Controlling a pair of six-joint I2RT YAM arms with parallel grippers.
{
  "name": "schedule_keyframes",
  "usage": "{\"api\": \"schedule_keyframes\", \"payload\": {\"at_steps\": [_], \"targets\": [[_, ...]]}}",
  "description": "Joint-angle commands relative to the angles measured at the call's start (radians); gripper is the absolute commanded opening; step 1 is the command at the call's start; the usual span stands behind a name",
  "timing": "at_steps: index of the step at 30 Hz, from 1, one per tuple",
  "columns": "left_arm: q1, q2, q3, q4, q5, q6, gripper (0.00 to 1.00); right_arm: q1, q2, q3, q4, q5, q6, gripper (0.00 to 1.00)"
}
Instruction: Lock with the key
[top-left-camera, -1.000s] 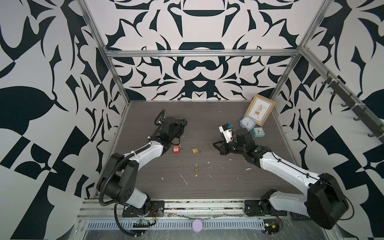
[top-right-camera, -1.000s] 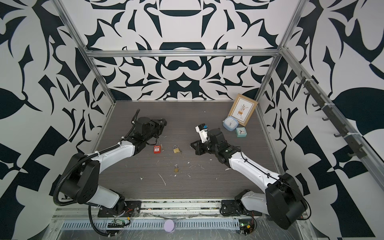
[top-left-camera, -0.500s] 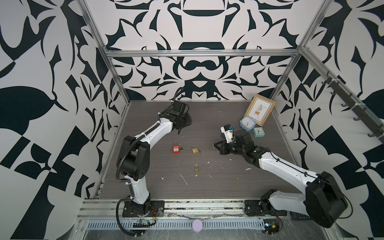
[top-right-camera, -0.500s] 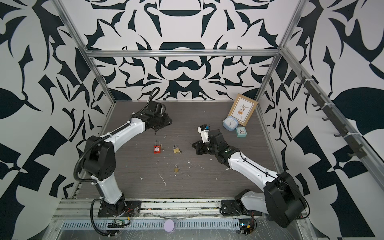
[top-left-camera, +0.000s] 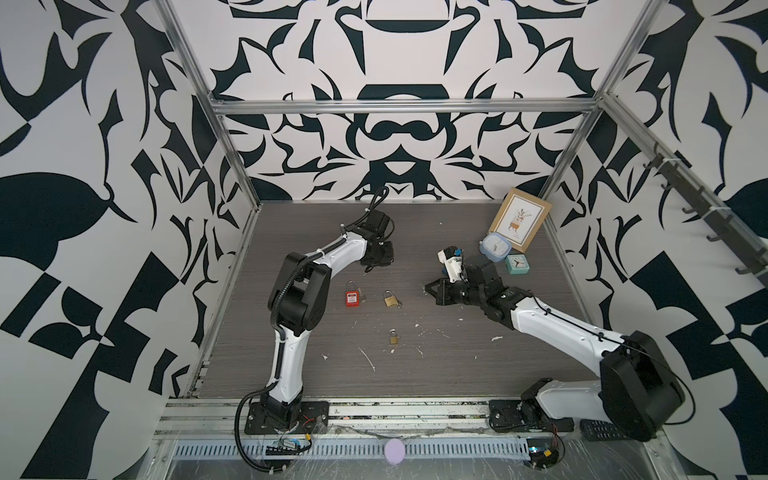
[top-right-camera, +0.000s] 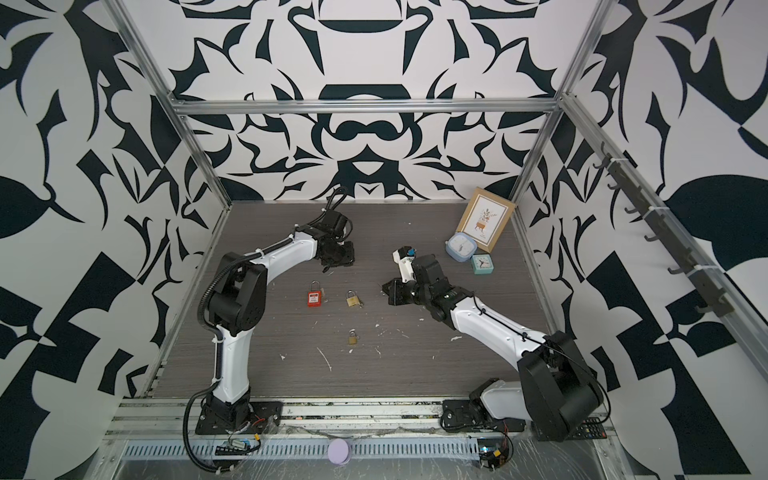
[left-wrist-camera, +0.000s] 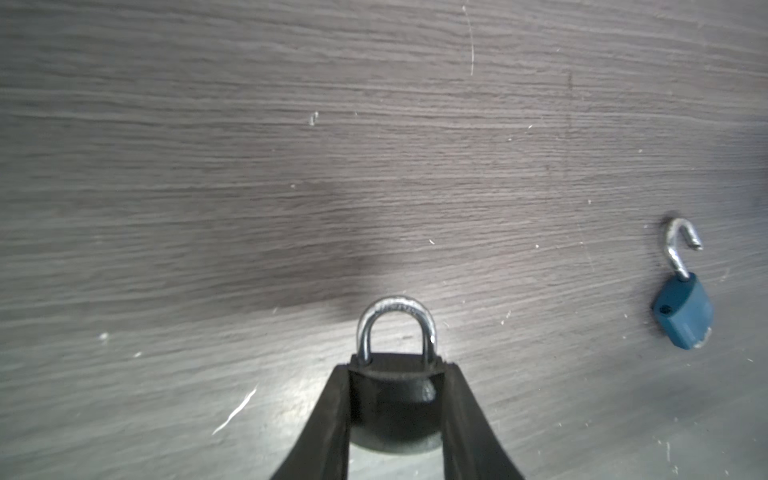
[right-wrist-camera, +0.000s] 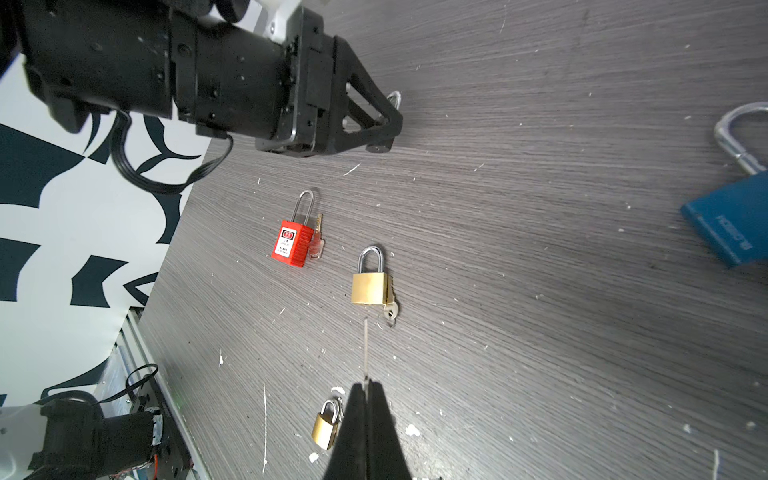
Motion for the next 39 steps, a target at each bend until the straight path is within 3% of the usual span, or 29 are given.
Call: {"api": "schedule_keyframes", "payload": {"at_steps": [1, 8, 19, 28, 32, 39], "targets": [[-0.009, 0.048, 0.039, -0.024, 0.002, 0.021, 0.00, 0.004, 0.008, 0.045, 0.031, -0.011, 0.004, 0.00], [-0.020, 0.106, 0.092, -0.025, -0.030, 0.028, 0.06, 0.004, 0.048, 0.055, 0.037, -0.015, -0.009, 0.00], [-0.023, 0.140, 0.135, -0.023, 0.015, 0.028, 0.40, 0.001, 0.095, 0.074, 0.056, -0.034, -0.011, 0.00], [-0.016, 0.088, 0.106, 0.006, 0.026, 0.018, 0.49, -0.001, 0.076, 0.074, 0.042, -0.028, -0.005, 0.00], [0.002, -0.019, 0.072, 0.045, 0.006, 0.012, 0.53, -0.007, 0.074, 0.086, 0.016, -0.004, 0.010, 0.00], [0.059, -0.424, -0.128, 0.238, -0.043, 0.143, 0.64, -0.037, 0.191, 0.210, -0.041, -0.002, 0.025, 0.00]]}}
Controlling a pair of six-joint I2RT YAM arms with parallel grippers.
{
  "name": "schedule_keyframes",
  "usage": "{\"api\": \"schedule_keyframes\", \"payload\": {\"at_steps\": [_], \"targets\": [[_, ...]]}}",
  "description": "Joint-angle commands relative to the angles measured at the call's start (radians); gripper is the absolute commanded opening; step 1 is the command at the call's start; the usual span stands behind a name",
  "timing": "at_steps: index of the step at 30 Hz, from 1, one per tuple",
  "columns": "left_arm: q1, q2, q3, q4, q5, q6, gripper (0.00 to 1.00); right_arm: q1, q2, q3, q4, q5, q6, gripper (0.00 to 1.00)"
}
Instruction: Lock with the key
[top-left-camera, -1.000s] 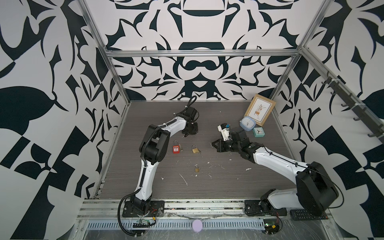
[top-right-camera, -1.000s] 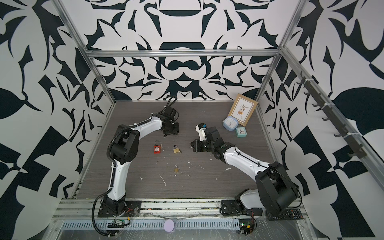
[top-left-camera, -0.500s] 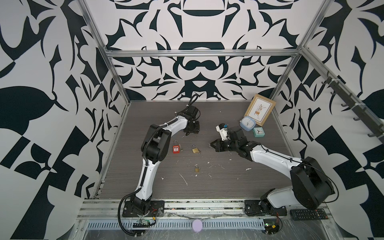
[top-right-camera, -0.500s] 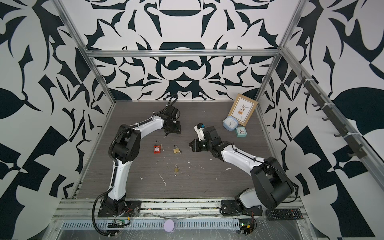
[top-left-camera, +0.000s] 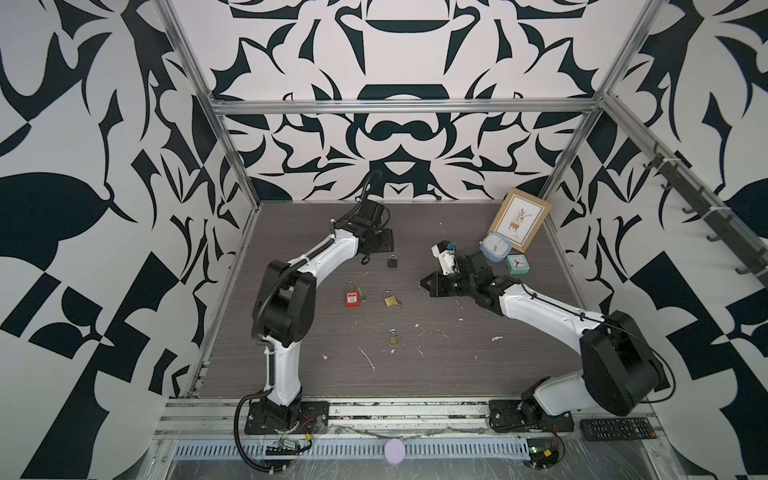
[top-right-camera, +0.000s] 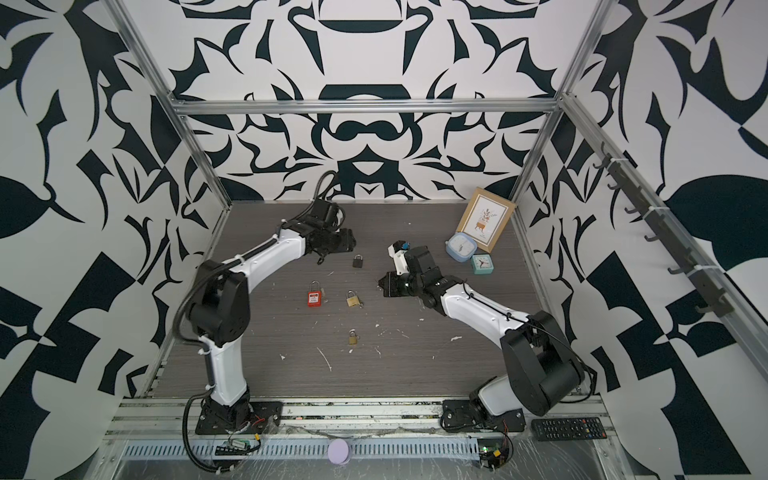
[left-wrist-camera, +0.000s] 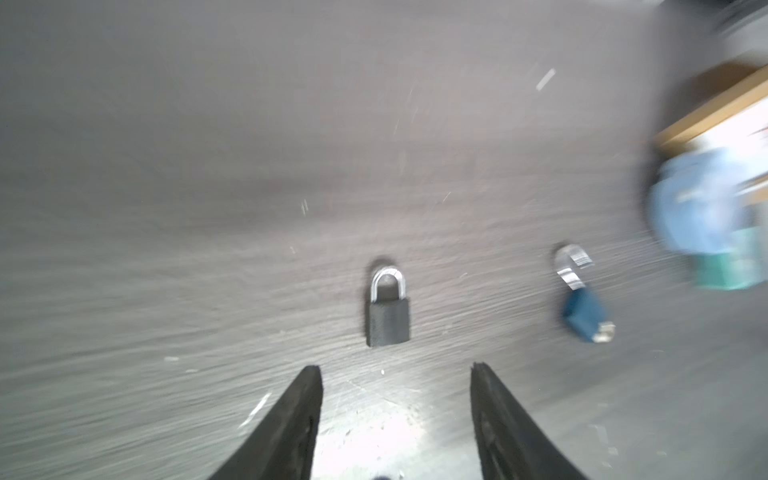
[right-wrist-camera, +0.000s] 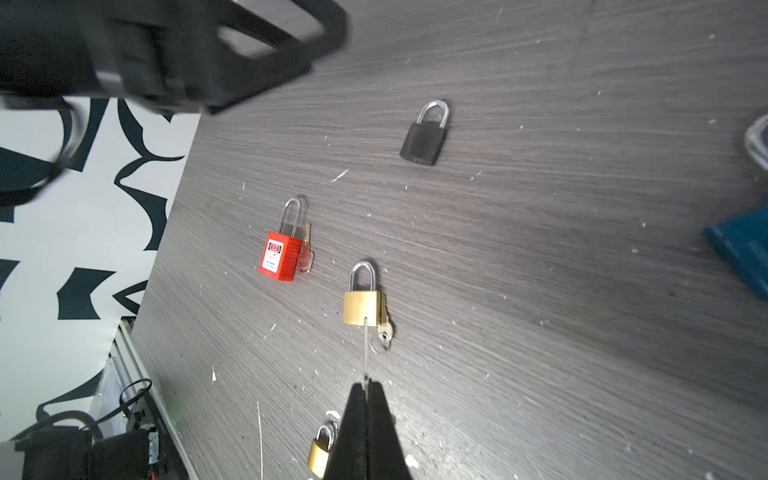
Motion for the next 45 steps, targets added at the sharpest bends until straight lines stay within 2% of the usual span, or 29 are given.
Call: {"api": "schedule_keyframes", "payload": {"at_steps": [1, 4, 5, 6, 10, 14, 17, 20, 29, 45], "targets": [[0.036, -0.234, -0.096, 0.151, -0.046, 0.094, 0.68, -0.020, 0.066, 0.091, 0.002, -0.003, 0.019, 0.00], [0.080, -0.431, -0.279, 0.277, -0.078, 0.113, 0.83, -0.033, 0.161, 0.168, 0.009, -0.033, 0.021, 0.00], [0.100, -0.498, -0.351, 0.330, -0.091, 0.101, 0.96, -0.040, 0.196, 0.200, 0.006, -0.044, 0.021, 0.00], [0.122, -0.567, -0.424, 0.374, -0.108, 0.076, 0.99, -0.045, 0.232, 0.232, 0.003, -0.057, 0.019, 0.00], [0.224, -0.742, -0.635, 0.452, -0.069, -0.011, 0.99, -0.064, 0.365, 0.341, -0.034, -0.087, 0.005, 0.00], [0.235, -0.832, -0.744, 0.448, -0.077, 0.000, 0.99, -0.077, 0.476, 0.427, -0.042, -0.108, 0.003, 0.00], [0.236, -0.850, -0.774, 0.455, 0.054, 0.048, 0.99, -0.083, 0.551, 0.484, -0.042, -0.108, 0.019, 0.00], [0.235, -0.843, -0.790, 0.474, 0.097, 0.046, 0.99, -0.084, 0.614, 0.540, -0.041, -0.115, 0.034, 0.00], [0.235, -0.797, -0.795, 0.503, 0.098, 0.032, 0.99, -0.084, 0.709, 0.625, -0.042, -0.119, 0.051, 0.00], [0.235, -0.776, -0.815, 0.525, 0.089, 0.023, 0.99, -0.075, 0.762, 0.652, -0.050, -0.160, 0.065, 0.03]]}}
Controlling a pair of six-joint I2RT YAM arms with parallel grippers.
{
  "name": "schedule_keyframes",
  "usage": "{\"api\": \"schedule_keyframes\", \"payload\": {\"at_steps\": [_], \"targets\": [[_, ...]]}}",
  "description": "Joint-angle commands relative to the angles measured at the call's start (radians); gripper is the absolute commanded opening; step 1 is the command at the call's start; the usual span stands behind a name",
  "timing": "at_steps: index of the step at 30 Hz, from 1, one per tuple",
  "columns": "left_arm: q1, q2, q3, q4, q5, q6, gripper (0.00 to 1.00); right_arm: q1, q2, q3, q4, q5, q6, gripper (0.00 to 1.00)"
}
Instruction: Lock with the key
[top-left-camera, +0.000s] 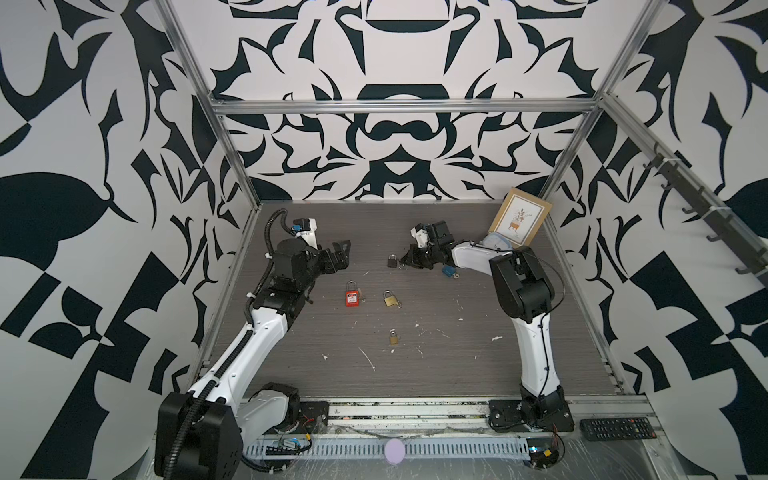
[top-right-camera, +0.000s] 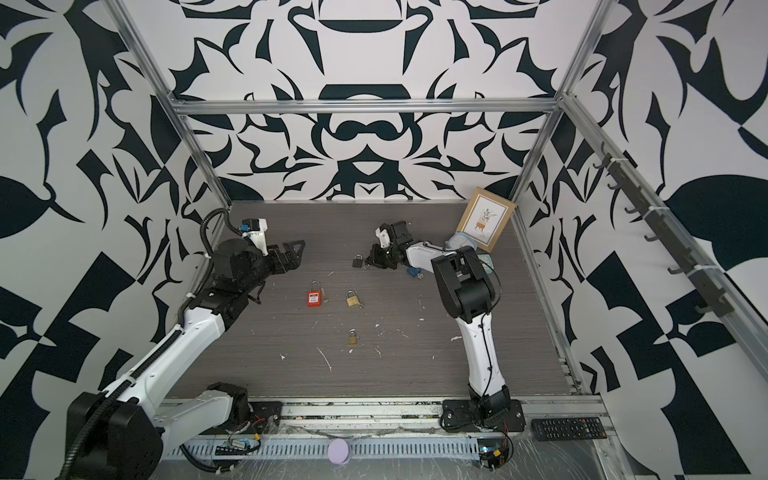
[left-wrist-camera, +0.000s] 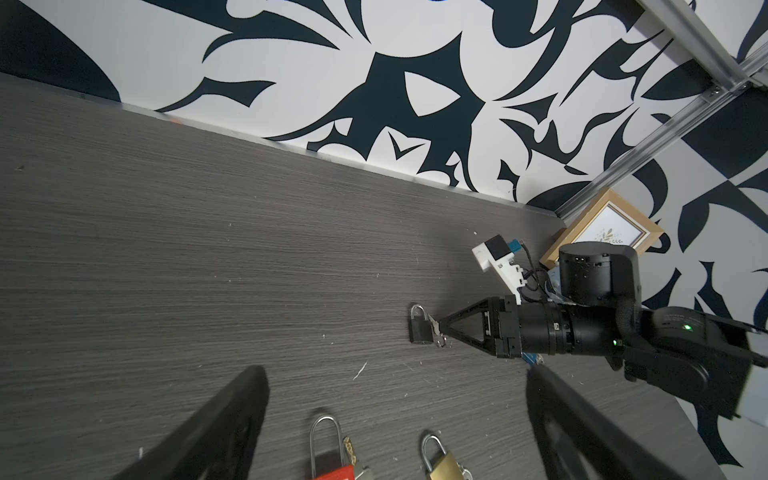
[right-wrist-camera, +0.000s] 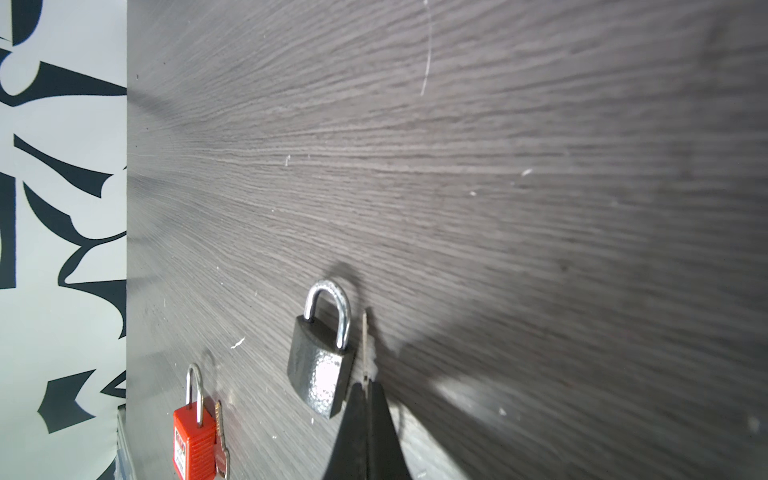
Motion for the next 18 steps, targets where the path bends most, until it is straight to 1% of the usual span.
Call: {"api": "schedule_keyframes", "payload": {"at_steps": [1, 5, 9, 11, 14, 18], "targets": [[-0.001, 0.001, -0.020, 0.029, -0.003, 0.001, 0.99, 0.010, 0.009, 0.029, -0.016, -0.010, 0.006, 0.04], [-0.001, 0.006, -0.025, 0.030, -0.011, 0.008, 0.99, 0.012, 0.009, 0.032, -0.018, -0.011, 0.005, 0.08], [-0.001, 0.004, -0.031, 0.029, -0.024, 0.010, 0.99, 0.012, -0.011, 0.028, -0.020, 0.006, -0.001, 0.17], [-0.001, -0.001, -0.028, 0.023, -0.029, 0.009, 0.99, 0.012, -0.029, 0.025, -0.020, 0.019, -0.002, 0.24], [-0.001, -0.007, -0.020, -0.003, -0.054, 0.000, 0.99, 0.012, -0.066, 0.022, -0.019, 0.030, -0.007, 0.29], [-0.002, -0.018, 0.007, -0.074, -0.110, -0.057, 0.99, 0.010, -0.149, 0.004, -0.026, 0.076, -0.023, 0.38]]}}
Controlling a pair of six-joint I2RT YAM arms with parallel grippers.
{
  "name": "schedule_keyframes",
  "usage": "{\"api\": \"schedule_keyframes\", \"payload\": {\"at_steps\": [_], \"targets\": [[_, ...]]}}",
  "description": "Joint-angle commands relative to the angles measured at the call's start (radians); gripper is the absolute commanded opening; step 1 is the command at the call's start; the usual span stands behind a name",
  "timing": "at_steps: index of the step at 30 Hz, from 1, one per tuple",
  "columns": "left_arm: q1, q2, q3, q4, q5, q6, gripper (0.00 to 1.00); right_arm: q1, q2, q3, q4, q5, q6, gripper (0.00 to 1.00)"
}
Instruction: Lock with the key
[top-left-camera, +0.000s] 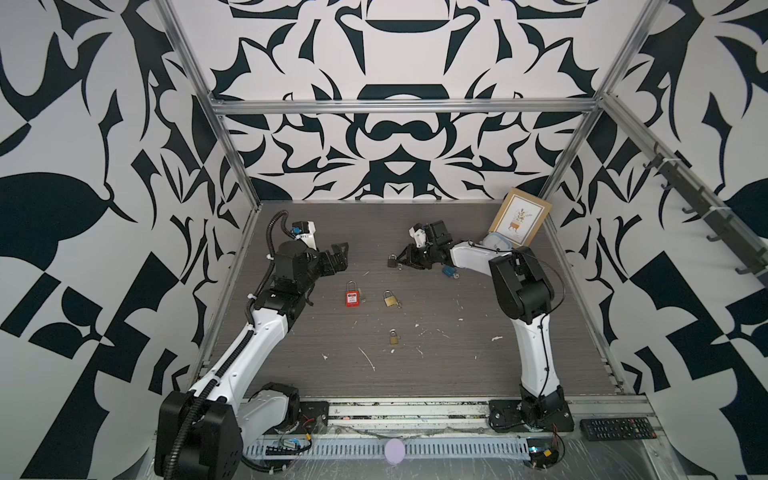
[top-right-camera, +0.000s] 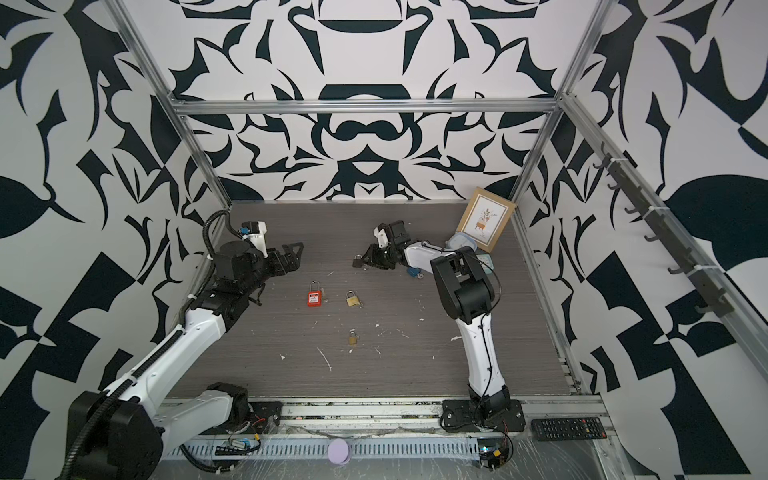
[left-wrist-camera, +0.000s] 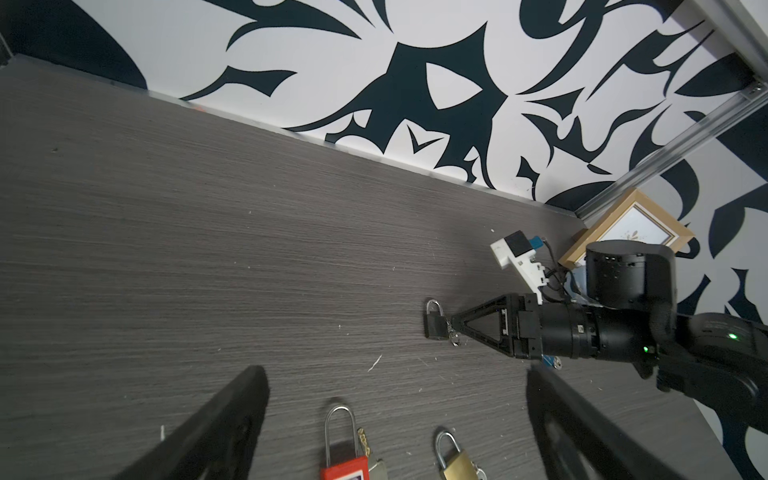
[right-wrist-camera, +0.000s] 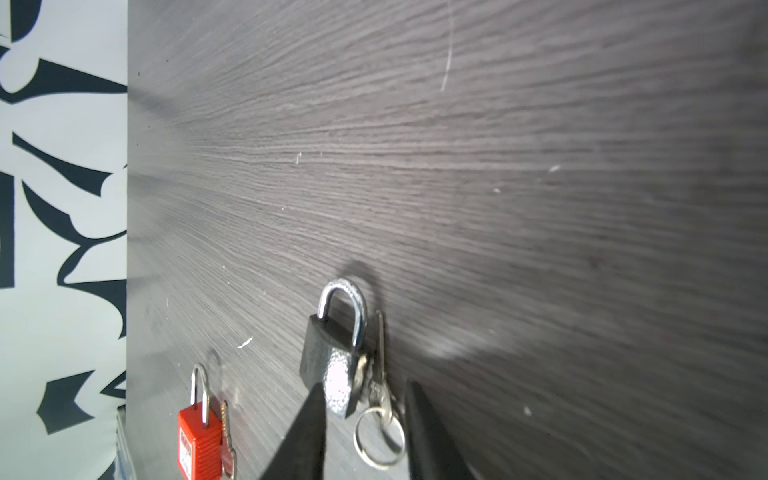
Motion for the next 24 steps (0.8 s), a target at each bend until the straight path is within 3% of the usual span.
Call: {"api": "schedule_keyframes", "payload": {"at_steps": [1, 6, 10, 16, 21, 24], "targets": [[-0.001, -0.021, 0.038, -0.082, -0.070, -0.065, 0.99, 0.002, -0.146, -0.003, -0.011, 0.059, -0.029, 0.41], [0.002, 0.001, 0.134, -0.290, -0.133, -0.167, 0.99, 0.001, -0.324, -0.063, -0.065, 0.150, -0.071, 0.56], [0.003, 0.000, 0.163, -0.345, -0.007, -0.175, 0.99, 0.002, -0.492, -0.133, -0.199, 0.280, -0.116, 0.66], [-0.014, 0.002, 0.189, -0.401, 0.037, -0.253, 0.97, 0.002, -0.804, -0.402, -0.250, 0.464, -0.174, 0.80], [-0.156, 0.089, 0.281, -0.464, -0.066, -0.277, 0.96, -0.004, -1.014, -0.570, -0.314, 0.596, -0.214, 0.93], [-0.248, 0.197, 0.377, -0.539, -0.122, -0.338, 0.96, -0.011, -1.098, -0.665, -0.298, 0.617, -0.209, 0.98]]}}
